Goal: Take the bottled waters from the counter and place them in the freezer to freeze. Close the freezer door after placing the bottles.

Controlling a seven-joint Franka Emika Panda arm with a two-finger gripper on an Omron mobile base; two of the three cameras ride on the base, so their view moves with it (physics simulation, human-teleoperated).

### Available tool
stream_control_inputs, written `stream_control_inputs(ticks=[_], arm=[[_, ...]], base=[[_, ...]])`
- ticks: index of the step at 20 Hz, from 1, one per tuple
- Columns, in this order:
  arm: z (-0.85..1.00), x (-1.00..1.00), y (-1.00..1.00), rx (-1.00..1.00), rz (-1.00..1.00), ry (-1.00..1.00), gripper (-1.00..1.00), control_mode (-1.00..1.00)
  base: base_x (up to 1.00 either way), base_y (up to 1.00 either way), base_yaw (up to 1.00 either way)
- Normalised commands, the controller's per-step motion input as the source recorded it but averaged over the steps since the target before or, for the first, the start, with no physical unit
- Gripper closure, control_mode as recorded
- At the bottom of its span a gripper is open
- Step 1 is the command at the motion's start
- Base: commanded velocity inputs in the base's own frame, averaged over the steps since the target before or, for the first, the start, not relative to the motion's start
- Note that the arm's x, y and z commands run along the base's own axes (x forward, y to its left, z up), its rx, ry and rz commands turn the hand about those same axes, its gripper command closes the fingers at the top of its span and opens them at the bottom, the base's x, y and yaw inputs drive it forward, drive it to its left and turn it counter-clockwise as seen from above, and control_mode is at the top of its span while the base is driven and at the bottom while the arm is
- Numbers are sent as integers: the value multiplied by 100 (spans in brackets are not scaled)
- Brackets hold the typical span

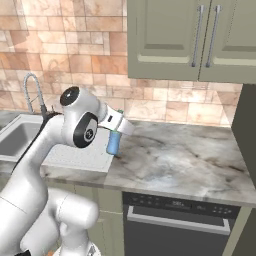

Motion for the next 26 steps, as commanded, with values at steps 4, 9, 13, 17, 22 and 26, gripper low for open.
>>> stream_control_inputs(ticks=[4, 9, 13, 17, 22, 26], arm=[[20, -19, 28, -25, 0, -7, 100, -100], [2, -24, 23, -11, 5, -23, 100, -100], [4, -37, 23, 0, 12, -18, 100, -100], [6, -40, 28, 0, 6, -25, 100, -100], [11, -35, 29, 0, 7, -11, 100, -100], [25, -38, 23, 0, 9, 0, 100, -100]], base=[[0, 0, 0], [0, 0, 0], [0, 0, 0], [0, 0, 0], [0, 0, 0], [0, 0, 0]])
